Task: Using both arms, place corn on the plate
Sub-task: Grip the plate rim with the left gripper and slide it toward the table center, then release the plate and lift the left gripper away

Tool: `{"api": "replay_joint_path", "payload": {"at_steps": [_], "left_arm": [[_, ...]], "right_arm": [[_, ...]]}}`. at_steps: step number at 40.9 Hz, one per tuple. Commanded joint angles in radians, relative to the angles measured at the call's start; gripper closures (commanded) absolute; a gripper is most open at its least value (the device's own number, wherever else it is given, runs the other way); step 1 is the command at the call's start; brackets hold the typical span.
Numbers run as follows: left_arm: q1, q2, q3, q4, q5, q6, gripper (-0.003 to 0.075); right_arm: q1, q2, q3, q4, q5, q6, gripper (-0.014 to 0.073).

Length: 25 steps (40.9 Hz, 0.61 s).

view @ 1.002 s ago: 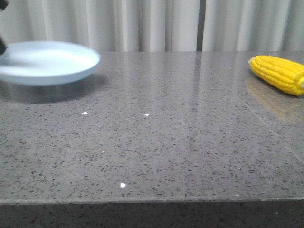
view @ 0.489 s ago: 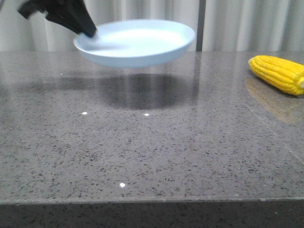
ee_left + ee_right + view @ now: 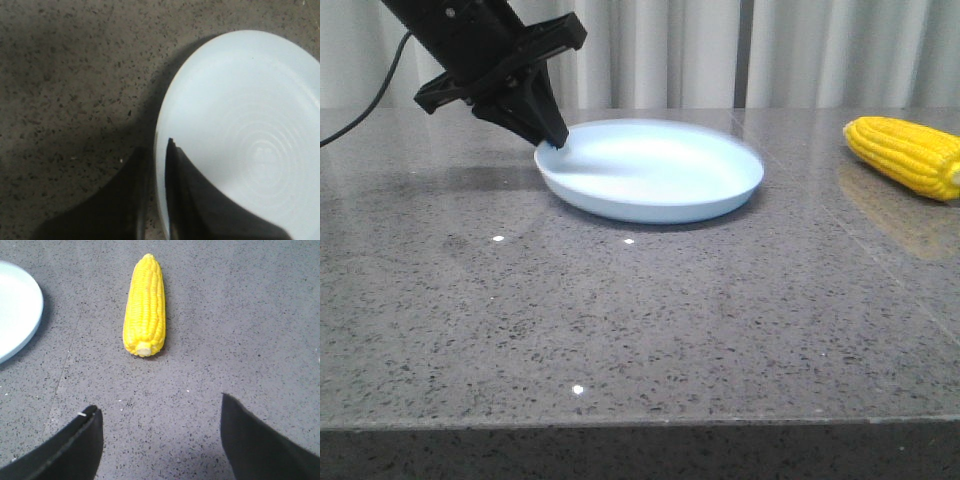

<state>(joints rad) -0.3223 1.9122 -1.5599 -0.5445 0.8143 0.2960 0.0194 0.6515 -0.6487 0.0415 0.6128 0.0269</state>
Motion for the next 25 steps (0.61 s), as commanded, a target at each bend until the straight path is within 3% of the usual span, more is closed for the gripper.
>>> {"api": "replay_joint_path", "payload": {"at_steps": [1, 6, 16, 25], "left_arm": [[-0.008, -0.051, -0.034, -0.019, -0.015, -0.011, 0.0493], [-0.008, -0.068, -0.034, -0.003, -0.017, -0.011, 0.0412], [-0.032, -0.236, -0.031, 0.162, 0.022, -0.011, 0.0416], [-0.154, -0.500, 0.082, 0.353, 0.004, -0.012, 0.0416]], "right_arm": [[0.002, 0.005, -0.033, -0.004, -0.066, -0.004, 0.0073], [0.002, 0.005, -0.033, -0.004, -0.066, -0.004, 0.0073], [0.002, 0.005, -0.033, -0.004, -0.066, -0.004, 0.0073], [0.002, 0.005, -0.033, -0.004, -0.066, -0.004, 0.0073]]}}
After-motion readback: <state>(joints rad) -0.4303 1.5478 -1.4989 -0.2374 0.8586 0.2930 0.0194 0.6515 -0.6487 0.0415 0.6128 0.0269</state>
